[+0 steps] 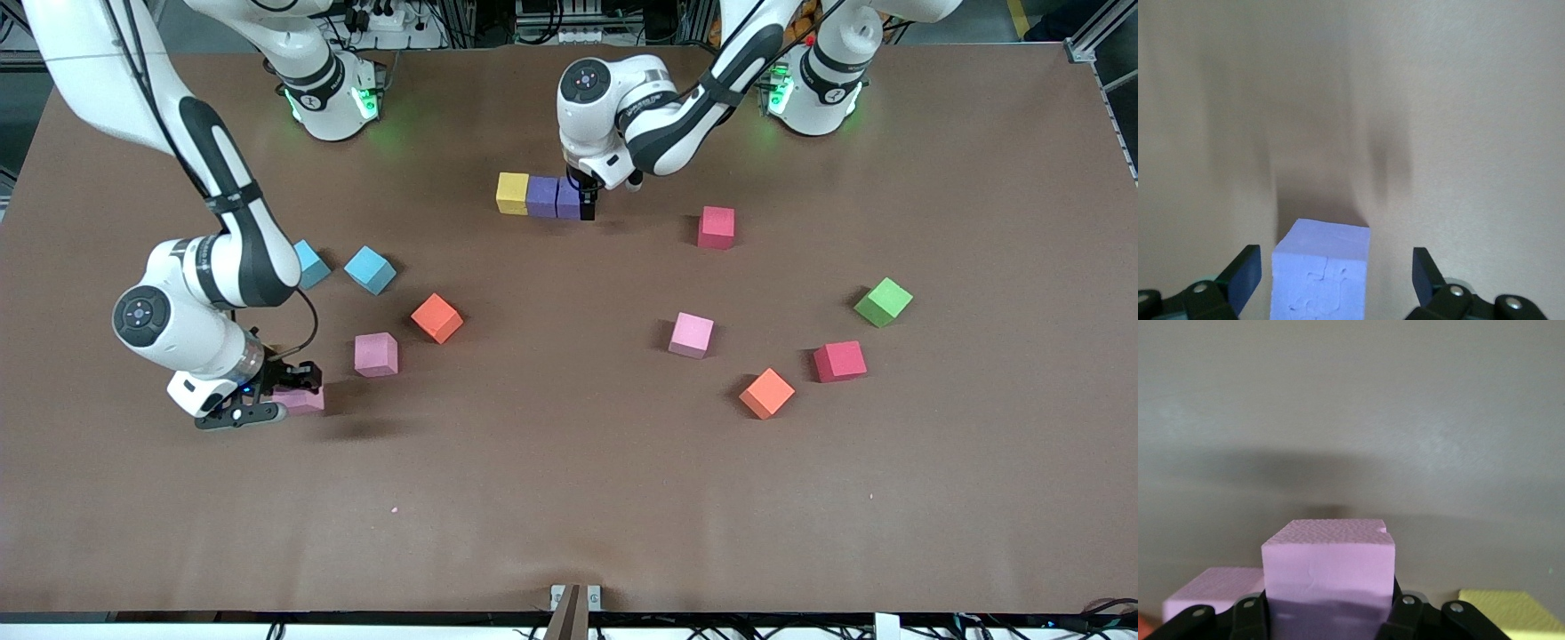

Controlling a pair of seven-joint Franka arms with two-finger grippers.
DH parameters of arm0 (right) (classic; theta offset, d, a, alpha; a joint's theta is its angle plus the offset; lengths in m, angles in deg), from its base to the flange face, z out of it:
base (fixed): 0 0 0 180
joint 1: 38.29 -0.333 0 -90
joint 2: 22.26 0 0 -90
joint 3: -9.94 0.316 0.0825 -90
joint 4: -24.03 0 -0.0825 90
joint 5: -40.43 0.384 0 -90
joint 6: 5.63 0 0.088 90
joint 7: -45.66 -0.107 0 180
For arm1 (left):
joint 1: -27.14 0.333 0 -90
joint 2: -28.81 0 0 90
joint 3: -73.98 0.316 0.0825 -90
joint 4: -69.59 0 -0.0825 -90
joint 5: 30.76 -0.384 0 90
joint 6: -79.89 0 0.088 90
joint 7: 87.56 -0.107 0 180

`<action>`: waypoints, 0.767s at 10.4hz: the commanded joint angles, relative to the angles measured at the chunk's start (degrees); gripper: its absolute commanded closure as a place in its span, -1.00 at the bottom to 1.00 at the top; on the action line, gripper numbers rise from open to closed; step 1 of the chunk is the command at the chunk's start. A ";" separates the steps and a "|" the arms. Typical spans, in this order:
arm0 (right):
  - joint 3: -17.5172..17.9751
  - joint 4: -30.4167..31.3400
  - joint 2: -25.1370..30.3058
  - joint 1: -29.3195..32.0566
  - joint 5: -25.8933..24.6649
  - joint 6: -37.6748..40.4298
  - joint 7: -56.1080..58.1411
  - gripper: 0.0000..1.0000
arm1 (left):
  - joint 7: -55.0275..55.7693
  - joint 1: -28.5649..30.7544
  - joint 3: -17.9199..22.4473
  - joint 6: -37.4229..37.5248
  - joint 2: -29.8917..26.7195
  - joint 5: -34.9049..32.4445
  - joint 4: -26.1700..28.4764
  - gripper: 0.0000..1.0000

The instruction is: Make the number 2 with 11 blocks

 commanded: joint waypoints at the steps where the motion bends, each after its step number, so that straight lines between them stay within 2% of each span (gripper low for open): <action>1: -0.15 0.74 2.60 -3.31 0.32 2.74 -5.65 -0.09 | 6.93 3.15 -1.02 3.41 -4.60 -2.29 0.78 -1.00; 4: -0.06 1.00 3.30 -7.01 0.32 3.45 -9.26 -0.09 | -2.55 11.15 -1.29 3.60 -6.02 -2.20 0.69 -1.00; 6: 0.20 0.74 4.44 -9.47 0.24 7.57 -10.93 -0.09 | -11.51 16.59 -1.11 3.60 -5.15 -2.20 -1.58 -1.00; 8: 0.29 0.74 5.23 -15.68 0.32 7.76 -21.06 -0.09 | -21.96 20.30 -0.94 3.60 -2.52 -2.20 -4.74 -1.00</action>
